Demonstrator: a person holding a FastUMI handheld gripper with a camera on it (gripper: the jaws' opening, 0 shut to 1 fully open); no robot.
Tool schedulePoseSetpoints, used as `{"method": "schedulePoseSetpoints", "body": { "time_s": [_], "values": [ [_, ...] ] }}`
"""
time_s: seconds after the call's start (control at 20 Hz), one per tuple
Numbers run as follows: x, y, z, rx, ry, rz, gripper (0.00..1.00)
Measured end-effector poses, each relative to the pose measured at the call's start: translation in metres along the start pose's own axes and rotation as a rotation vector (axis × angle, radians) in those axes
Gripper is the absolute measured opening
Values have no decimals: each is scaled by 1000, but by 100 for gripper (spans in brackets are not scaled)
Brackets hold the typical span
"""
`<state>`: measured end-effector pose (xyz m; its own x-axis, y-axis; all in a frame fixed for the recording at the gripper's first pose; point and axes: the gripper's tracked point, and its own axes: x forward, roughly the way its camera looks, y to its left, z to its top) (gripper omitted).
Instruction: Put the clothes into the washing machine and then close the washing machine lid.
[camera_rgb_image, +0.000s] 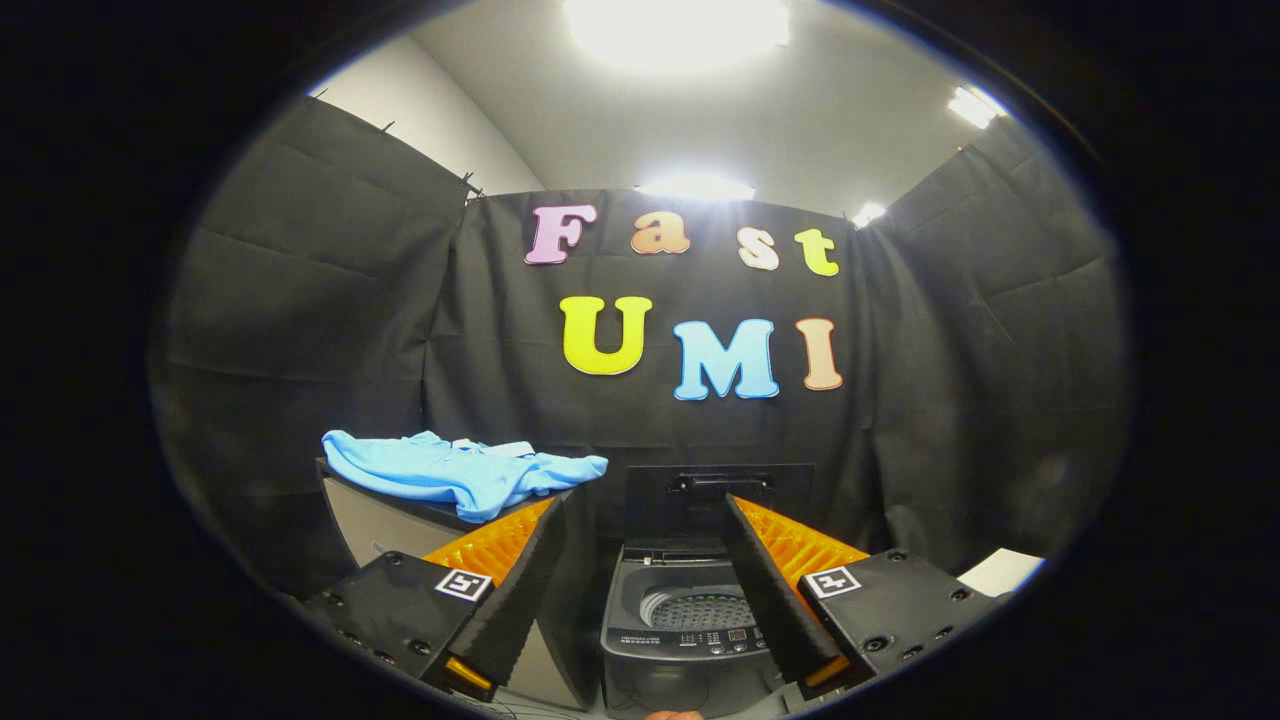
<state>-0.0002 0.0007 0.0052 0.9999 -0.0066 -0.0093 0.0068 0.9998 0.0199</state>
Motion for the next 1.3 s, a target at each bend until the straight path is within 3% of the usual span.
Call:
{"method": "schedulePoseSetpoints", "body": {
  "time_s": [0.9,1.3],
  "values": [
    [9,10,39,-38,-53,1,97],
    [44,41,89,31,41,114,100]
  ]
}}
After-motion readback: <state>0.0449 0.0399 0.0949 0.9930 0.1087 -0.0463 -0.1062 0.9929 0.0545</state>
